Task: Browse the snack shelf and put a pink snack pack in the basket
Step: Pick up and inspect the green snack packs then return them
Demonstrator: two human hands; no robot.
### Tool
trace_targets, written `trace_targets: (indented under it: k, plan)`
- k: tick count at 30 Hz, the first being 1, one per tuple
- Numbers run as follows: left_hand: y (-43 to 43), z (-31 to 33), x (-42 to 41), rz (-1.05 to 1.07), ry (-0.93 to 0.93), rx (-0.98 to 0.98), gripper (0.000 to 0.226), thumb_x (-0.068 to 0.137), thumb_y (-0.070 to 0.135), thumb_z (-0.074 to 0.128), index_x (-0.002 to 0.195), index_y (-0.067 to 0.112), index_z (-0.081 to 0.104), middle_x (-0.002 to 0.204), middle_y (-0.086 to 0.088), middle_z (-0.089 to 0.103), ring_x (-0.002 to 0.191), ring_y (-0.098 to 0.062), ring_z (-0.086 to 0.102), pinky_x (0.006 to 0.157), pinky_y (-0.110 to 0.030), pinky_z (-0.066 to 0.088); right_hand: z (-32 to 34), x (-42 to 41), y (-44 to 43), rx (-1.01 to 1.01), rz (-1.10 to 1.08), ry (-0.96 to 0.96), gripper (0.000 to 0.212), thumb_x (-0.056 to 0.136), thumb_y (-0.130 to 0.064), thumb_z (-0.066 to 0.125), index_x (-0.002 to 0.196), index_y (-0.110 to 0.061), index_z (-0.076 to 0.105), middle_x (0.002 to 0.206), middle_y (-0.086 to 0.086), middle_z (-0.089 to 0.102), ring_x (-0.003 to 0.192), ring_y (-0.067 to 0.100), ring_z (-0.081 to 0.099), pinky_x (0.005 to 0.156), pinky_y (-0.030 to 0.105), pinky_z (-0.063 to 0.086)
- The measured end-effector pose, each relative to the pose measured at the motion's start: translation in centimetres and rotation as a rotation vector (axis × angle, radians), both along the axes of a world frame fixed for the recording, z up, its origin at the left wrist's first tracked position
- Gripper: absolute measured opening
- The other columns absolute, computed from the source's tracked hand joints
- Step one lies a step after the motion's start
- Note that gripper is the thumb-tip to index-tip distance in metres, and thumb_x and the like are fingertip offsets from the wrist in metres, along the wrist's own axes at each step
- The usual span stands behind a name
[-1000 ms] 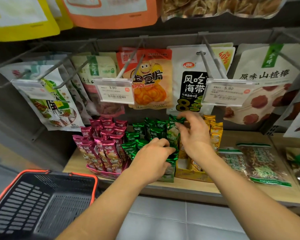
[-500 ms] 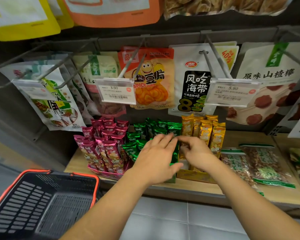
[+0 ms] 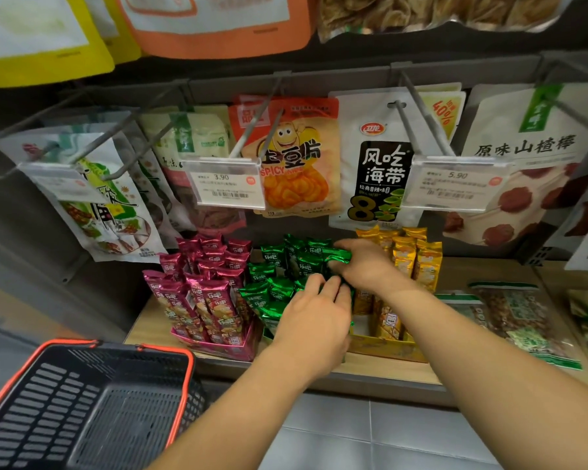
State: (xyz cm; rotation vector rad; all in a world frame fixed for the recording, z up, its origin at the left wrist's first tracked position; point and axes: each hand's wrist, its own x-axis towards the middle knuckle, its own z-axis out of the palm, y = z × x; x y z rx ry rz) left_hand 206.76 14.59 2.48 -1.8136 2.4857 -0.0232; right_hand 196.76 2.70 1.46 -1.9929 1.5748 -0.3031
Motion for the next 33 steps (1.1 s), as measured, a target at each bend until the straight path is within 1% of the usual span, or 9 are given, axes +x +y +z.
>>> trace_targets:
  k: [3,6,12,16,19,21,25,29,33]
  plan:
    - [0.1,0.0,0.1,0.014,0.009,-0.005,0.076,0.088,0.025,0.061,0.149,0.004,0.022,0.151,-0.013,0.028,0.131,-0.033,0.024,0.109,-0.041,0.034,0.6,-0.1,0.0,0.011,0.019,0.072,0.043,0.091,-0.031,0.066,0.132,-0.02,0.059,0.14,0.004,0.055,0.128,0.025,0.05,0.102,0.033,0.043]
    - [0.4,0.1,0.2,0.03,0.012,0.022,0.077,0.088,0.021,0.061,0.151,0.004,0.019,0.153,-0.015,0.023,0.133,-0.035,0.02,0.112,-0.041,0.031,1.2,-0.8,1.4,-0.056,0.022,0.069,0.032,0.093,-0.016,0.061,0.126,-0.018,0.065,0.129,0.007,0.064,0.119,0.025,0.057,0.095,0.031,0.046]
    - [0.3,0.3,0.5,0.028,0.023,0.076,0.075,0.087,0.017,0.058,0.151,0.004,0.02,0.156,-0.016,0.023,0.136,-0.035,0.021,0.114,-0.041,0.029,4.3,-2.9,6.3,-0.456,-0.005,-0.072,0.035,0.097,-0.009,0.052,0.13,-0.014,0.062,0.135,0.011,0.06,0.122,0.033,0.056,0.102,0.037,0.045]
    - [0.5,0.7,0.7,0.037,0.098,0.112,0.075,0.088,0.023,0.06,0.151,0.007,0.022,0.158,-0.014,0.022,0.137,-0.033,0.021,0.113,-0.044,0.031,8.2,-5.5,9.8,-0.642,0.175,0.078,0.046,0.089,-0.002,0.062,0.133,-0.015,0.06,0.137,0.016,0.056,0.121,0.035,0.058,0.097,0.046,0.051]
    - [0.6,1.4,0.6,0.031,0.147,0.102,0.068,0.087,0.023,0.061,0.147,0.009,0.033,0.155,-0.012,0.028,0.135,-0.032,0.025,0.11,-0.044,0.034,12.0,-7.9,12.6,-0.706,0.288,0.191,0.046,0.08,0.001,0.073,0.124,-0.012,0.067,0.124,0.016,0.066,0.104,0.036,0.067,0.078,0.049,0.058]
    - [0.8,2.3,0.5,0.008,0.196,0.043,0.052,0.086,0.021,0.06,0.136,0.012,0.049,0.145,-0.008,0.044,0.13,-0.029,0.035,0.107,-0.042,0.038,13.5,-9.6,14.4,-0.786,0.348,0.152,0.042,0.075,0.003,0.078,0.114,-0.01,0.073,0.113,0.012,0.071,0.094,0.031,0.071,0.078,0.044,0.06]
    - [2.0,4.8,-0.1,0.089,0.516,0.011,0.03,0.093,0.02,0.057,0.121,0.023,0.067,0.126,0.004,0.064,0.119,-0.016,0.056,0.104,-0.036,0.044,14.4,-11.8,16.8,-0.487,0.241,-0.163,0.027,0.089,-0.008,0.066,0.11,-0.024,0.074,0.1,-0.024,0.068,0.098,-0.004,0.064,0.083,0.001,0.043]
    - [4.5,8.3,-1.2,0.13,1.084,0.162,0.018,0.095,0.027,0.057,0.096,0.03,0.075,0.092,0.015,0.074,0.086,-0.003,0.067,0.083,-0.028,0.055,12.9,-12.1,17.4,-0.152,0.043,-0.576,0.022,0.089,-0.006,0.065,0.1,-0.024,0.071,0.09,-0.008,0.075,0.087,0.003,0.069,0.074,0.019,0.056]
    - [7.6,11.2,-2.0,0.092,1.417,0.186,0.011,0.089,0.033,0.065,0.095,0.032,0.074,0.088,0.006,0.074,0.079,-0.005,0.066,0.066,-0.023,0.055,13.3,-11.4,17.2,0.126,-0.045,-0.999,0.026,0.076,-0.014,0.071,0.098,-0.015,0.057,0.079,0.004,0.075,0.071,0.013,0.068,0.062,0.024,0.056]
